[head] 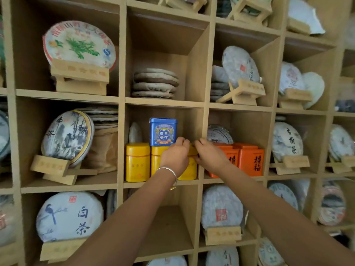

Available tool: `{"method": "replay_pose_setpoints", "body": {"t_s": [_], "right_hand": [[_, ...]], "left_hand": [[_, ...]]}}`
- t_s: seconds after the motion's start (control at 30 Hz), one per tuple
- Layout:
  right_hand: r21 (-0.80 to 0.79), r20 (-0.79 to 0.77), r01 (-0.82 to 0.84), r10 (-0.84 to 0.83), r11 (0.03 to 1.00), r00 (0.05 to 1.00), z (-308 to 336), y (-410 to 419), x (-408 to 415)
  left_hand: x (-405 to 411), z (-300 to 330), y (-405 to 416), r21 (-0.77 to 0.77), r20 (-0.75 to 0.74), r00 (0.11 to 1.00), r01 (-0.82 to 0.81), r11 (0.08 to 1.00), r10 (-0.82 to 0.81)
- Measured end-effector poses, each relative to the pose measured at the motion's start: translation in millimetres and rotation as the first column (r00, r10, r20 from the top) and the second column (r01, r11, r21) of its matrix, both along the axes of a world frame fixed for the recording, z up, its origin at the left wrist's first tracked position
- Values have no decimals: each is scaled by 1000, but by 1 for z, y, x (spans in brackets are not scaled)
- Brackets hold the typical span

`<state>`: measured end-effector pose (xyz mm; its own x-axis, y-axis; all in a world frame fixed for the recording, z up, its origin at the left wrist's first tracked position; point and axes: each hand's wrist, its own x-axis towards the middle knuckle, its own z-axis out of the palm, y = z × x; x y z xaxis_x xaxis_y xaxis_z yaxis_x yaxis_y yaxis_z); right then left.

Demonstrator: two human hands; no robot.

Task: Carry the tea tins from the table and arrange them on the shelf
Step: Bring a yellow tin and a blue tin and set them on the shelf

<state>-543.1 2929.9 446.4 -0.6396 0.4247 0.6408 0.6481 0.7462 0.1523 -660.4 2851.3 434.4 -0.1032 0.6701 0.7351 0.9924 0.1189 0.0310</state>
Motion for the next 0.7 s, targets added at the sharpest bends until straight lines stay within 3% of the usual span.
{"method": "replay_pose_setpoints", "body": {"t_s": [0.4,0.7], "right_hand": [[-26,9,-19,19,999,1000,0,2,2],[55,-11,10,-9,998,1000,-5,-17,20]], "left_hand": [[4,2,8,-39,-18,1000,-26,999,25],[16,11,-8,55,-60,992,111,992,-108]]}}
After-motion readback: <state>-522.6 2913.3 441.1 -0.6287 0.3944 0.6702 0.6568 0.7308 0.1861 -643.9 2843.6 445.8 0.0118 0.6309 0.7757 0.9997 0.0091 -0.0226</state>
